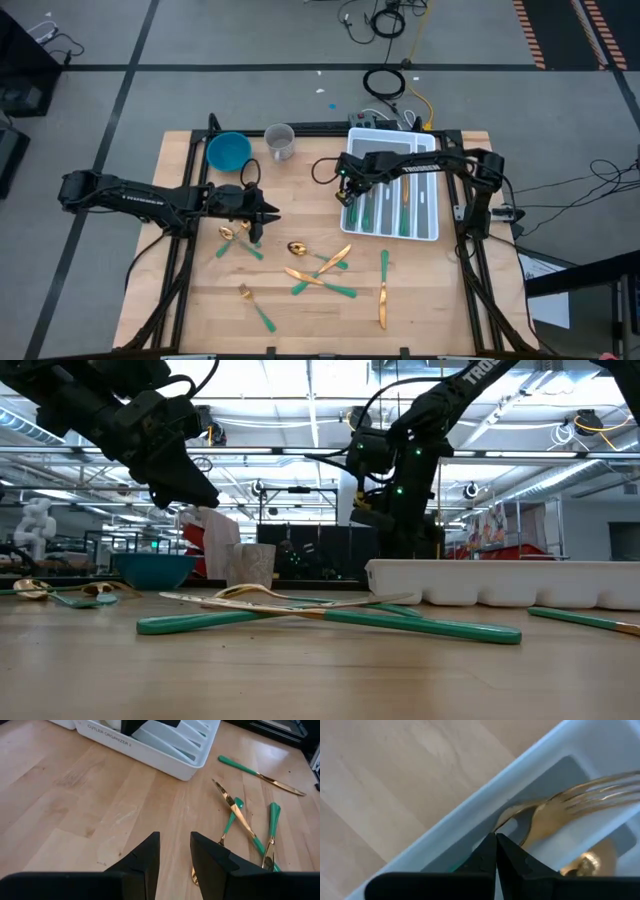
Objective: Sort silverware
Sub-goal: Put the green fork into the white silverware organizer
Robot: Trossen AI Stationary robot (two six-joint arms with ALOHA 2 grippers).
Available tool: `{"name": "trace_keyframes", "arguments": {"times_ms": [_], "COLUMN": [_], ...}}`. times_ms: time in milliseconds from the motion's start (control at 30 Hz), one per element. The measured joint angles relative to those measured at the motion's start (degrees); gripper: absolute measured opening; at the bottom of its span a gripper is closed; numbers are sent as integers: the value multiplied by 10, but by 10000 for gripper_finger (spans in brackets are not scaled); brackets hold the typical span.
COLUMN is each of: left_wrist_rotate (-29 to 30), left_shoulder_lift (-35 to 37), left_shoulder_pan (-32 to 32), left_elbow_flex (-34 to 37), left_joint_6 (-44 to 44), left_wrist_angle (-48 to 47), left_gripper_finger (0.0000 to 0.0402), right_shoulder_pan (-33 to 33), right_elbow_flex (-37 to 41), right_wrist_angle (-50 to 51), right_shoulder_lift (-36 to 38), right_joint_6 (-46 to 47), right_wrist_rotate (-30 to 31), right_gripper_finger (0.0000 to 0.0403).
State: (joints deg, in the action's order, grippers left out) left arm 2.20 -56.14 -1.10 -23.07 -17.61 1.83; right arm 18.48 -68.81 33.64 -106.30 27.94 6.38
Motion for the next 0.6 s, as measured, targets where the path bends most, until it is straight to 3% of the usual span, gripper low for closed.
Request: {"name": "trace_keyframes", "arguments": {"times_ms": [600], "left_wrist_rotate": [0], "left_shoulder_lift": [0], "left_shoulder_pan": [0], "left_elbow_flex": [0], "left_joint_6": [5], "left_wrist_angle": [0], "left_gripper_finger": [115], "right_shoulder_pan": [3], "right_elbow_flex": [-10], "right_wrist_angle": [21], "right_shoulder_lift": [0], "right_joint_6": [-7], "right_wrist_rotate": [16], "right_gripper_finger": [0]}}
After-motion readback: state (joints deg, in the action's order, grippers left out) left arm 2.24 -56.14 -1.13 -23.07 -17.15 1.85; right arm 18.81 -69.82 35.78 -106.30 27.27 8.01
